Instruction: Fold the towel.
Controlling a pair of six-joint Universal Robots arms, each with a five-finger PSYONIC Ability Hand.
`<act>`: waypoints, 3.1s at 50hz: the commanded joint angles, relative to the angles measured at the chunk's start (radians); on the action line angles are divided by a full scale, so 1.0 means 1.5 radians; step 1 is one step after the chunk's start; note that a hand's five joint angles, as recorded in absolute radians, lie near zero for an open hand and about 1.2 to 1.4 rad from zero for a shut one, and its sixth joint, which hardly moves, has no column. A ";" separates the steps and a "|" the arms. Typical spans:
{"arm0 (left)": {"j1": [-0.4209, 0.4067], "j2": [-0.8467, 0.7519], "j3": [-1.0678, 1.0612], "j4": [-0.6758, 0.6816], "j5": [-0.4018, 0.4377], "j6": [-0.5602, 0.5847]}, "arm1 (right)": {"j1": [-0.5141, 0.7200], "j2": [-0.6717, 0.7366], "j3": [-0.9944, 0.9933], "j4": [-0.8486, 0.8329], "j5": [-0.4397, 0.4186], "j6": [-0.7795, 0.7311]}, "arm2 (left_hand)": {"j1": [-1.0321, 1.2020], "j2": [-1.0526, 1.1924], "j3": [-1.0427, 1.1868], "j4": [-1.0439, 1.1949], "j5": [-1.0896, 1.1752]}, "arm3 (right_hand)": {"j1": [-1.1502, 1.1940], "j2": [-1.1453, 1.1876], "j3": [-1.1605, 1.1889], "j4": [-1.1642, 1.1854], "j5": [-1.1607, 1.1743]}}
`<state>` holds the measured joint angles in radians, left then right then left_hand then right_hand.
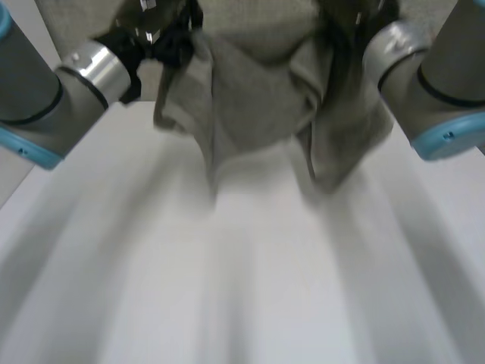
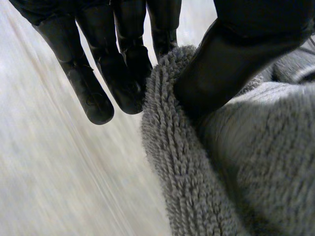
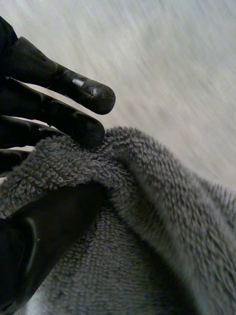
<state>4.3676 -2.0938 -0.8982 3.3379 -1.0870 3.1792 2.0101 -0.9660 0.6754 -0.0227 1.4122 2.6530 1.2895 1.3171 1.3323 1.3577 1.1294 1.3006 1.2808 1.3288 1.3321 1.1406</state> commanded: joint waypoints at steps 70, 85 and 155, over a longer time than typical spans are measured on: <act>-0.078 -0.095 -0.175 -0.201 -0.151 -0.014 | 0.010 0.362 -0.122 0.285 -0.058 0.117 | -0.678 -0.697 -0.707 -0.724 -0.688 | -0.547 -0.534 -0.566 -0.568 -0.557; -0.075 -0.018 -0.234 -0.202 -0.148 -0.013 | -0.002 0.117 0.161 0.243 -0.066 0.166 | -0.684 -0.702 -0.713 -0.730 -0.694 | 0.064 0.077 0.045 0.043 0.054; -0.078 -0.285 0.070 -0.353 -0.106 0.117 | -0.064 0.139 0.188 0.238 -0.103 -0.014 | -0.355 -0.373 -0.383 -0.400 -0.364 | 0.064 0.077 0.045 0.043 0.054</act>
<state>4.2558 -2.5265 -0.7909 2.8456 -1.2495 3.3559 1.9157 -0.7002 0.9336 0.2731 1.2800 2.6283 0.4656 0.4673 0.4645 0.4632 0.2966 1.1910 1.1952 1.1773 1.1807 1.0192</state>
